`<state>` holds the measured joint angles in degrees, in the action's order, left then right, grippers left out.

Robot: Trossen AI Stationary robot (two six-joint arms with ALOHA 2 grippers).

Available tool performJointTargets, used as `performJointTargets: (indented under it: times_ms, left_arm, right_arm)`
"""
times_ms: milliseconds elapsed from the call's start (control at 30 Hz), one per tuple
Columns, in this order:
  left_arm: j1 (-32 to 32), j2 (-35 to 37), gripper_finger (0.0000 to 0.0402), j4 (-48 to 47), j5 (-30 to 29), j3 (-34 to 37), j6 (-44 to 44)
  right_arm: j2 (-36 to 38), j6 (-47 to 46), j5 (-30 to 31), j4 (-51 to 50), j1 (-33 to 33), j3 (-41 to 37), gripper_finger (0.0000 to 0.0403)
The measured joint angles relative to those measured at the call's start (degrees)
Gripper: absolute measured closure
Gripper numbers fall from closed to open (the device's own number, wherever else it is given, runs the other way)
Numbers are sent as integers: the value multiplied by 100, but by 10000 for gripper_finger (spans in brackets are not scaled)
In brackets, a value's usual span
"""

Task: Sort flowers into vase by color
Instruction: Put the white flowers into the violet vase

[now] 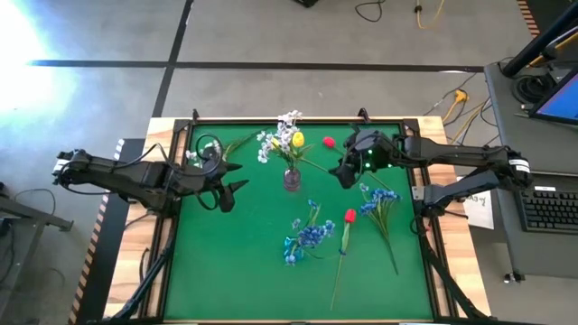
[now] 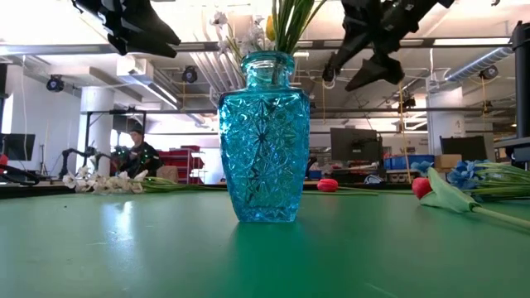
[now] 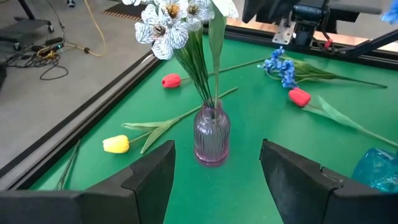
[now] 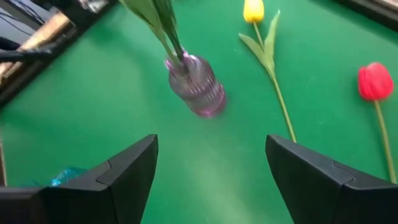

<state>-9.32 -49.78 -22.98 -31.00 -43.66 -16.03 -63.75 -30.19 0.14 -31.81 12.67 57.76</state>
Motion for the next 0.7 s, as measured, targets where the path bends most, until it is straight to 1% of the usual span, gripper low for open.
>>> performJointTargets:
  times_ms: [167,233,333,433,467,567,633,700]
  left_arm:
    - [0,0,178,-6,-46,0,-2]
    - [0,0,178,-68,-286,0,-147]
    - [72,0,181,-231,-804,0,-501]
    - [323,0,192,-512,-856,-13,-661]
    - [440,-3,196,-602,-802,-13,-683]
    - [913,-64,209,-776,-391,-13,-703]
    - [1302,-133,216,-861,1,-11,-622]
    - [1736,-197,222,-856,492,-11,-341]
  right_arm:
    - [0,-10,16,-109,0,0,117]
    - [0,-2,31,-101,0,0,116]
    - [0,49,147,-101,0,0,115]
    - [0,140,299,-95,0,0,115]
    - [0,183,358,-95,1,0,115]
    - [0,275,447,-92,2,0,115]
    - [0,340,452,-79,2,0,115]
    - [-2,383,452,-56,2,0,115]
